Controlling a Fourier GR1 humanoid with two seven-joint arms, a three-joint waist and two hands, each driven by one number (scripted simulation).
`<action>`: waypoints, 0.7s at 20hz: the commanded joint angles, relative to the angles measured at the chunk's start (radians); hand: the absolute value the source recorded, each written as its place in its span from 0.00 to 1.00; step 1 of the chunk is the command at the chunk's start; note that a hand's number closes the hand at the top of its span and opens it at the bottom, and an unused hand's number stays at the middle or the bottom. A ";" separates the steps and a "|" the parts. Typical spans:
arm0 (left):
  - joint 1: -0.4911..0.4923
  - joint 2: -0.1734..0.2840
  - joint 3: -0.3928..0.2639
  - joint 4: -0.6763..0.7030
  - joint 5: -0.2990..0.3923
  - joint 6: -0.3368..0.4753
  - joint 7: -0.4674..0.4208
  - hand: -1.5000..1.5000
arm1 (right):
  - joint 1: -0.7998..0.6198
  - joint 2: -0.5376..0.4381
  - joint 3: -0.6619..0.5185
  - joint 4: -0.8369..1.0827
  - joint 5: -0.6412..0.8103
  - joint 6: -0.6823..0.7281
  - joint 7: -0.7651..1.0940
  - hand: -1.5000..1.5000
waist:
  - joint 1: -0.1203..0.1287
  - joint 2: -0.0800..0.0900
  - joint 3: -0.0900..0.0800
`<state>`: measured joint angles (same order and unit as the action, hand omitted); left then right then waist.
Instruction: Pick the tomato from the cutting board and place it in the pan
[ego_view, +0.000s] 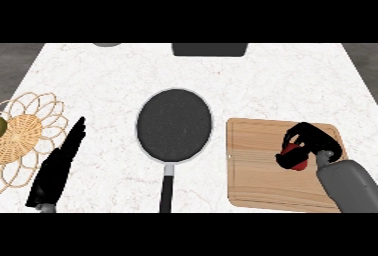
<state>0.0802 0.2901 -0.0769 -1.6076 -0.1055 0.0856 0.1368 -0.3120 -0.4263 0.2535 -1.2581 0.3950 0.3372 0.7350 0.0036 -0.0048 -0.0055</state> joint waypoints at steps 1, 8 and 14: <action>-0.042 0.001 0.016 0.012 0.006 0.000 0.036 0.50 | -0.019 -0.075 0.129 -0.081 0.147 0.003 -0.160 1.00 | -0.001 0.004 0.006; 0.028 -0.013 0.006 0.010 0.004 -0.002 -0.025 0.50 | -0.097 -0.119 0.096 -0.236 0.342 -0.334 -0.322 1.00 | 0.002 0.000 0.006; 0.031 -0.014 0.001 0.018 -0.017 -0.008 -0.041 0.50 | -0.175 -0.079 0.086 -0.337 0.376 -0.382 -0.384 1.00 | 0.002 0.003 0.005</action>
<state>0.0867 0.2842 -0.0695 -1.5983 -0.1099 0.0767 0.1212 -0.4394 -0.5202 0.3432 -1.5339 0.7426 -0.0210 0.3846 0.0032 -0.0029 0.0002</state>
